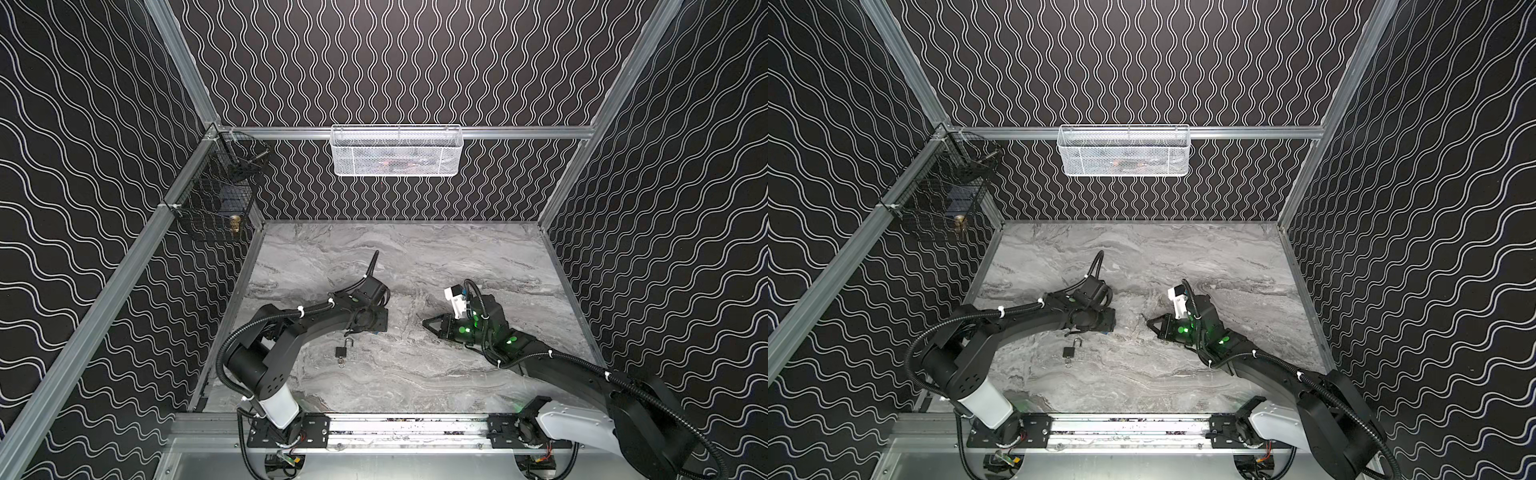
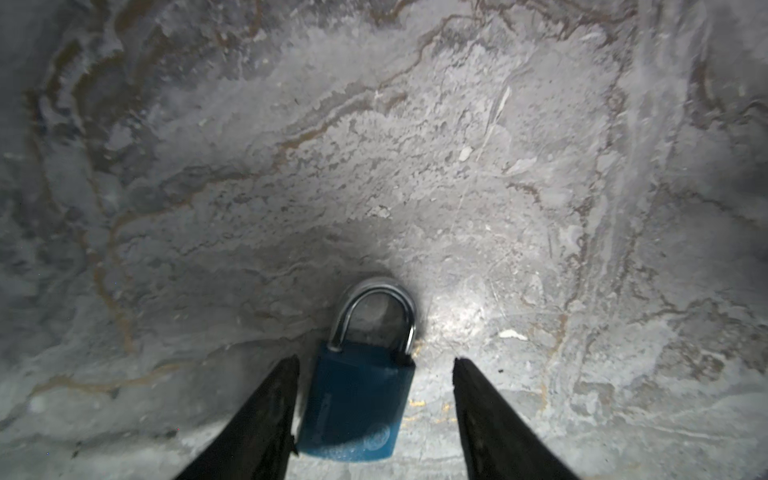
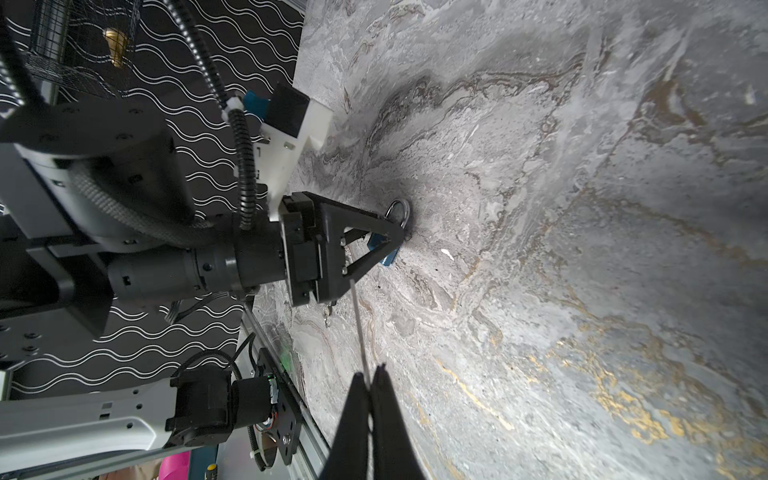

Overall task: Unlock with the key
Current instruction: 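Lower the left gripper over the blue padlock while the right holds the key, then grasp the blue padlock body with the left gripper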

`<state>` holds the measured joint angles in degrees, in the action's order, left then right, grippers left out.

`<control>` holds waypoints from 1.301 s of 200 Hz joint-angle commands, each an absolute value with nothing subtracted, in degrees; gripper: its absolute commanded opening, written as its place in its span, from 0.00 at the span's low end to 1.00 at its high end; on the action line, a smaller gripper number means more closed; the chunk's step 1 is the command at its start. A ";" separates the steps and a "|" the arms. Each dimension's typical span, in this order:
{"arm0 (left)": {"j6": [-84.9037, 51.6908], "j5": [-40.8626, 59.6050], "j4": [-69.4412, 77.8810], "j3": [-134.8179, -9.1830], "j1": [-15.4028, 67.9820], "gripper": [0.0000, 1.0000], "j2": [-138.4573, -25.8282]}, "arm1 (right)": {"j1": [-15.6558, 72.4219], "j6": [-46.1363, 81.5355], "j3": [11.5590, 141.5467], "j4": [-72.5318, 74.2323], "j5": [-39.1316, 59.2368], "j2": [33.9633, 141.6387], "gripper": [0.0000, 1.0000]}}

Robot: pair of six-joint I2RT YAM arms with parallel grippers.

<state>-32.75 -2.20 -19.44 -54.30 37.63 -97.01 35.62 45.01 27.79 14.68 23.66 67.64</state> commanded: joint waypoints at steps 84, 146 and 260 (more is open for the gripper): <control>-41.05 -9.02 -29.79 -59.55 42.18 0.60 -101.98 | 35.73 45.42 27.34 17.46 24.41 67.43 0.00; -45.50 -10.68 -32.57 -60.77 43.06 0.55 -103.69 | 35.65 45.09 26.59 17.79 24.96 66.97 0.00; -47.15 -9.27 -33.38 -58.72 44.12 0.50 -102.18 | 35.60 45.00 27.20 18.15 25.20 68.10 0.00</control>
